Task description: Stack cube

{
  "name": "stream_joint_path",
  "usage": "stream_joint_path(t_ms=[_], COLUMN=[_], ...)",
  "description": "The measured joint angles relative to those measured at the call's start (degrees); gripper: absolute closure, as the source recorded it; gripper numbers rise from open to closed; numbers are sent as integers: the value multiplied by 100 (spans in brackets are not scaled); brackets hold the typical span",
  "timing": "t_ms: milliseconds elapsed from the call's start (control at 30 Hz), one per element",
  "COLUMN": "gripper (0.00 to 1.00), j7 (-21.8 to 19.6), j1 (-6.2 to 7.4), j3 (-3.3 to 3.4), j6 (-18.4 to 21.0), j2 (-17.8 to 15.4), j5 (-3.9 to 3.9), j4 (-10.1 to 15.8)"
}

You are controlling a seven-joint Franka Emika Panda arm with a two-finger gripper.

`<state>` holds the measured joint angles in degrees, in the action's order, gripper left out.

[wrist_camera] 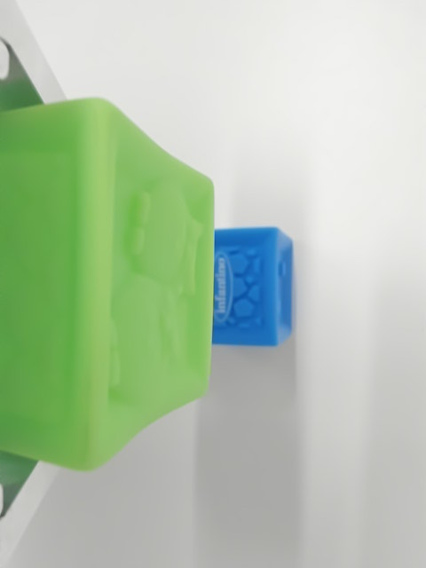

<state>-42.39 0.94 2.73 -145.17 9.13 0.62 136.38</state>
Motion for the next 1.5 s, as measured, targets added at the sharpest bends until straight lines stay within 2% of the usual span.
stream_joint_path(t_ms=[733, 1500], gripper=[100, 100], j7=[48, 80], j1=[0, -17], j3=[-10, -37], j6=[-766, -1140], j2=[743, 1167], j5=[61, 100], j4=[21, -24])
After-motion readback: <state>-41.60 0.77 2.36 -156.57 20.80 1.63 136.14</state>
